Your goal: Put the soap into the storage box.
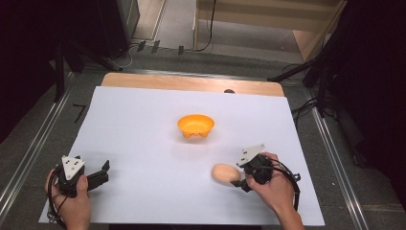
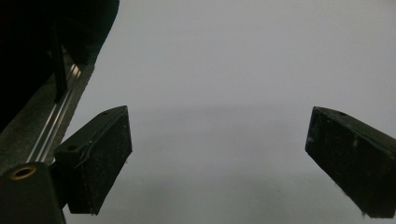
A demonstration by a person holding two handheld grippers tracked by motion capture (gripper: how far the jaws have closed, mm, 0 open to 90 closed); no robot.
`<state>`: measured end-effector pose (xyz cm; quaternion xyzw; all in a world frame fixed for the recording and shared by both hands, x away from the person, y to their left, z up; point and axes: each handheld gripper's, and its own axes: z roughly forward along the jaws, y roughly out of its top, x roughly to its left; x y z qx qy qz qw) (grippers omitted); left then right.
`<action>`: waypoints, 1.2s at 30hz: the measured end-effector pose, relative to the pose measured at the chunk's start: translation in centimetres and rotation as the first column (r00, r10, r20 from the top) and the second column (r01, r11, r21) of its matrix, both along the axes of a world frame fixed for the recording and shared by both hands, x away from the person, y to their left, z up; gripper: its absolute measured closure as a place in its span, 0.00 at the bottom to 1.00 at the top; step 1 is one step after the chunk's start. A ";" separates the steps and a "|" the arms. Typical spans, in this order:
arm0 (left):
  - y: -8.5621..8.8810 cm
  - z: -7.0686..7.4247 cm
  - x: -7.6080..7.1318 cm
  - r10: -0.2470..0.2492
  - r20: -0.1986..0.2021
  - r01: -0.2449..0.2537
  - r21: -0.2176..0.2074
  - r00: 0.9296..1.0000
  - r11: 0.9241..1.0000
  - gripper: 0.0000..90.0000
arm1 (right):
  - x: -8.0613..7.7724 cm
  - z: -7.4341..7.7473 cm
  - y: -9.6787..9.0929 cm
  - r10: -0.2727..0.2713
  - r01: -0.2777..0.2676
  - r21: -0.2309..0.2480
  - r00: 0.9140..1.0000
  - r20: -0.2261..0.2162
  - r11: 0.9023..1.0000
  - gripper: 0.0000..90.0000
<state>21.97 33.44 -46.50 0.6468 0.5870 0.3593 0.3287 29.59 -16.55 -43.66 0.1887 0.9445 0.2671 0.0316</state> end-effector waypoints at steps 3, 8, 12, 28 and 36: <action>0.0 0.0 0.0 -0.001 -0.001 0.001 0.000 1.000 1.000 0.08 | 0.1 -0.2 0.7 0.007 -0.007 -0.015 1.000 -0.009 1.000 0.35; 0.0 0.0 0.0 -0.002 0.000 0.002 -0.003 1.000 1.000 0.08 | 0.3 -0.5 1.8 0.008 -0.008 -0.038 1.000 -0.009 0.999 0.34; -0.1 0.0 0.0 -0.001 -0.002 0.001 -0.001 1.000 1.000 0.08 | 0.4 -0.6 2.2 -0.003 0.003 -0.048 1.000 -0.010 0.999 0.34; 0.0 0.0 0.1 -0.010 -0.009 0.010 0.003 1.000 1.000 0.08 | 1.0 -1.5 4.0 -0.022 0.018 -0.119 0.999 -0.032 0.993 0.34; 0.0 0.0 0.1 -0.012 -0.009 0.012 0.003 1.000 1.000 0.08 | 1.0 -1.7 4.4 -0.036 0.030 -0.143 0.999 -0.037 0.989 0.34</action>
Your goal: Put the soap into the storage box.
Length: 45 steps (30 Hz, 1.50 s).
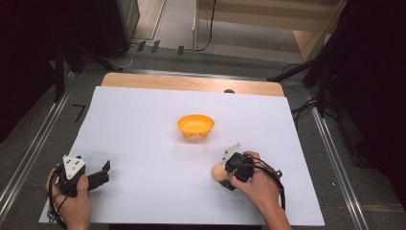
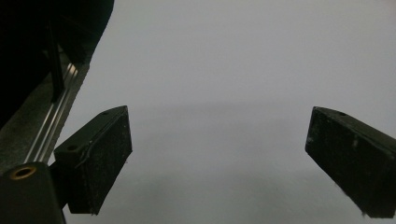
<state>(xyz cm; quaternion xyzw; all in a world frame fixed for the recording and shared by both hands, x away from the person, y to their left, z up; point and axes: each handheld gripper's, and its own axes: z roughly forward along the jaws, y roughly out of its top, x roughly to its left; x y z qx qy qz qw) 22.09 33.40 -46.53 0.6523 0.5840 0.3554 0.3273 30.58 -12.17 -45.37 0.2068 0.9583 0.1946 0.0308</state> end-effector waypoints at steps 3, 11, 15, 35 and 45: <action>0.0 0.0 0.0 0.001 -0.003 -0.001 0.000 1.000 1.000 0.08 | 0.1 0.0 0.0 0.002 -0.002 0.006 1.000 0.001 1.000 0.34; 0.0 0.0 0.0 0.000 -0.002 0.000 -0.003 1.000 1.000 0.09 | 0.0 0.0 0.1 -0.005 0.005 -0.009 1.000 0.000 1.000 0.34; 0.0 0.0 0.0 0.000 -0.001 0.000 -0.005 1.000 1.000 0.08 | 0.1 0.0 0.2 -0.003 0.003 -0.011 1.000 -0.005 1.000 0.34; 0.1 0.0 0.1 0.000 -0.005 0.000 -0.009 1.000 1.000 0.09 | 0.4 0.6 0.3 0.035 -0.034 0.014 0.999 -0.037 0.999 0.36; 0.1 0.0 0.1 0.001 -0.005 -0.001 -0.009 1.000 1.000 0.08 | 1.7 3.1 0.7 0.073 -0.072 0.009 0.997 -0.006 0.997 0.36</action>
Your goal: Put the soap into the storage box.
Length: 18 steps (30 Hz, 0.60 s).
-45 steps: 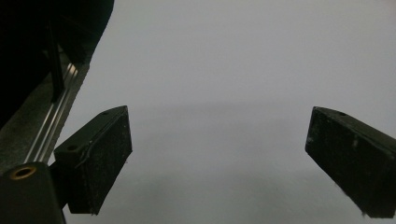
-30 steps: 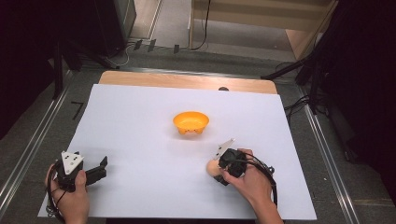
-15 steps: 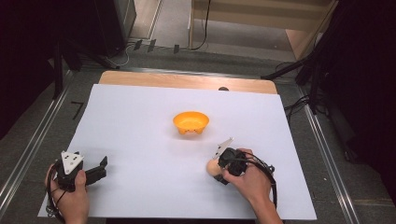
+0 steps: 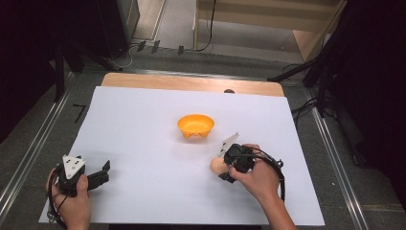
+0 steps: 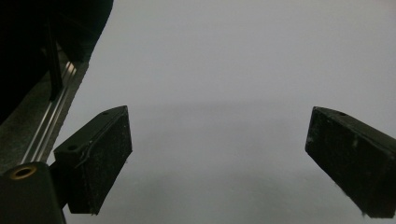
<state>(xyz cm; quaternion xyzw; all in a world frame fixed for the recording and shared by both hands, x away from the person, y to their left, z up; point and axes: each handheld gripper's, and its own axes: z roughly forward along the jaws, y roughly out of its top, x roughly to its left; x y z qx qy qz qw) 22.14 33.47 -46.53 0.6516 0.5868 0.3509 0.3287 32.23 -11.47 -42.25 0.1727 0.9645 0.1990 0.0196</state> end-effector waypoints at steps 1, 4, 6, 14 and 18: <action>0.0 0.0 0.0 0.000 0.000 0.000 -0.001 1.000 1.000 0.09 | 0.2 0.2 0.1 0.014 -0.014 0.004 1.000 0.002 1.000 0.36; 0.0 0.0 0.0 0.000 -0.001 0.000 -0.003 1.000 1.000 0.08 | 0.7 0.9 0.4 0.045 -0.045 -0.001 0.999 0.007 0.999 0.36; 0.0 0.0 0.0 -0.001 0.000 0.001 -0.003 1.000 1.000 0.08 | 1.1 1.2 0.8 0.062 -0.062 -0.013 0.998 0.013 0.998 0.36; 0.0 0.0 0.0 0.002 -0.003 -0.002 -0.001 1.000 1.000 0.08 | 2.5 2.4 2.3 0.098 -0.098 -0.029 0.995 0.018 0.995 0.36; 0.0 0.0 0.0 0.000 -0.003 0.000 -0.005 1.000 1.000 0.08 | 3.5 3.1 2.8 0.118 -0.117 -0.020 0.993 0.028 0.993 0.36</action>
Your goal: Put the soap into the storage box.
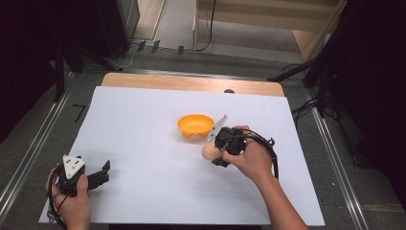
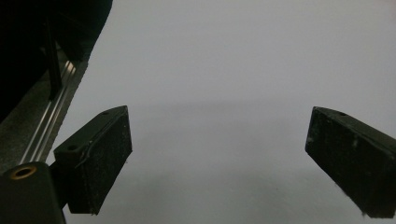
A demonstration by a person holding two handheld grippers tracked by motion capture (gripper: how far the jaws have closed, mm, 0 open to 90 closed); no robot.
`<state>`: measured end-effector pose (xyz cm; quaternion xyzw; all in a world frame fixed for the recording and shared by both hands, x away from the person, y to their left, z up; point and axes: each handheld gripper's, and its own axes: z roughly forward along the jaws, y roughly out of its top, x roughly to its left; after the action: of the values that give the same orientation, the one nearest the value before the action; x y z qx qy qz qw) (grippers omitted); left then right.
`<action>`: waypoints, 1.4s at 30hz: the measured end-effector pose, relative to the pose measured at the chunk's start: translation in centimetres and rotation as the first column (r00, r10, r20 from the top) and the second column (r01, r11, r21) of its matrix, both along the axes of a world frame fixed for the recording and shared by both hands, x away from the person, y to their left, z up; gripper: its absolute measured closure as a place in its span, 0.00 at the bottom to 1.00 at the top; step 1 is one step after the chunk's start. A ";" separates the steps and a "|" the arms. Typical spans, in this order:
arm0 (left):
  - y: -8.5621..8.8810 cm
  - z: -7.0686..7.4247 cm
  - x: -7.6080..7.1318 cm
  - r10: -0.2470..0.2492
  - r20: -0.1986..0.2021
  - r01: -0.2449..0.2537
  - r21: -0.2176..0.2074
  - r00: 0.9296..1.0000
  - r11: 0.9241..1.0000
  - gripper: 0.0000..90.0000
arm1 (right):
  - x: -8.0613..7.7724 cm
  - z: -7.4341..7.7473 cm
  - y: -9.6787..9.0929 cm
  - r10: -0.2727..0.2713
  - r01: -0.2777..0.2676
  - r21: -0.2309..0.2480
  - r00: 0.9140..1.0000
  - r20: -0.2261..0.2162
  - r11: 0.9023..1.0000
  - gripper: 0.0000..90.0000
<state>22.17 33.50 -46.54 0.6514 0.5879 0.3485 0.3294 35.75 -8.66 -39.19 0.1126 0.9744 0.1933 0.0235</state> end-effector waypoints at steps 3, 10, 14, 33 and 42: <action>0.0 0.0 0.0 0.001 0.000 -0.001 0.001 1.000 1.000 0.08 | 0.7 0.5 0.4 0.023 -0.023 0.005 1.000 0.000 1.000 0.36; 0.0 0.0 0.1 0.000 -0.002 0.000 -0.003 1.000 1.000 0.08 | 2.5 1.2 1.1 0.052 -0.052 0.029 0.998 0.024 0.998 0.36; 0.0 0.0 0.1 0.000 -0.005 0.000 -0.005 1.000 1.000 0.08 | 3.3 1.6 1.6 0.059 -0.059 0.032 0.998 0.024 0.998 0.36; 0.0 0.0 0.1 -0.003 -0.008 0.003 0.000 1.000 1.000 0.09 | 7.4 2.2 3.9 0.127 -0.128 0.020 0.990 0.055 0.992 0.36; 0.1 0.0 0.1 -0.002 -0.010 0.002 -0.005 1.000 1.000 0.09 | 9.1 2.0 4.9 0.146 -0.149 0.034 0.986 0.076 0.988 0.36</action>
<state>22.27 33.57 -46.54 0.6528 0.5898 0.3438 0.3284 44.82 -3.80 -37.24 0.0333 0.9745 0.2177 0.0426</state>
